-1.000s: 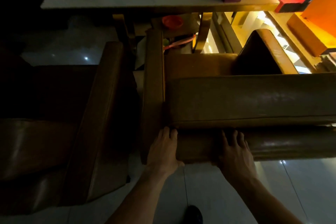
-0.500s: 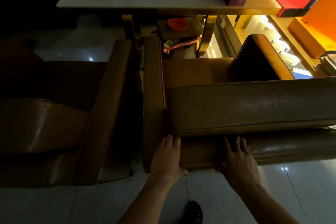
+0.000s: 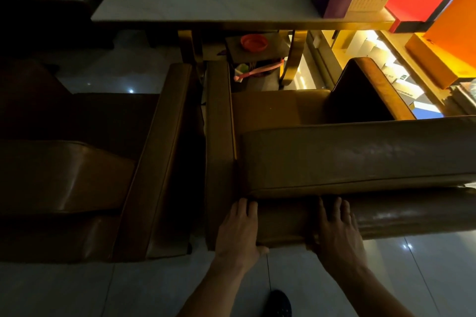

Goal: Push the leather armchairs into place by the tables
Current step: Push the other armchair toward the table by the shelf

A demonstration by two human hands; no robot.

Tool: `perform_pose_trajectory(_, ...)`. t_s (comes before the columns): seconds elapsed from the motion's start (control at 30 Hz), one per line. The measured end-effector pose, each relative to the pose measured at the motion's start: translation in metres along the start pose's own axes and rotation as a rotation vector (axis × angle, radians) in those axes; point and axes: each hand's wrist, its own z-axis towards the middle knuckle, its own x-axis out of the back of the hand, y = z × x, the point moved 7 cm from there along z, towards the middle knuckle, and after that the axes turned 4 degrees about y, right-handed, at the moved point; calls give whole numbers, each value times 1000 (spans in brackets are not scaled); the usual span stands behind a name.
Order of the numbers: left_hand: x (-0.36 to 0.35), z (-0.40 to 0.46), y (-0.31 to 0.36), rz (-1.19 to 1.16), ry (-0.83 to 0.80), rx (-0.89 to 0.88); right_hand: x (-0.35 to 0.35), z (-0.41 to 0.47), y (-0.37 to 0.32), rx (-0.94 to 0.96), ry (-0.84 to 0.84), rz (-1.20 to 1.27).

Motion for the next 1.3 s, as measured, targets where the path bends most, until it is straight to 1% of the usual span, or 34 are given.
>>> perform_pose_trajectory(0.13, 6, -6, 1, 16, 12, -23, 4, -4, -2, -14, 8, 18)
perform_pose_trajectory(0.4, 19, -12, 3, -1, -35, -54, 16, -12, -5, 9, -18, 115)
perform_pose_trajectory(0.53, 29, -19, 1, -7, -23, -93, 24, -26, -13, 51, 5, 114)
perform_pose_trajectory(0.77, 52, -37, 0, -18, -44, -162, 47, -52, -30, 10, 24, 138)
perform_pose_trajectory(0.9, 72, -46, 4, -7, -22, -194, 65, -69, -36, 16, 74, 141)
perform_pose_trajectory(1.03, 91, -59, 3, -5, -19, -177, 78, -82, -34, 18, 76, 151)
perform_pose_trajectory(1.3, 130, -90, -12, 5, 26, -61, 103, -98, -50, 143, 113, 180)
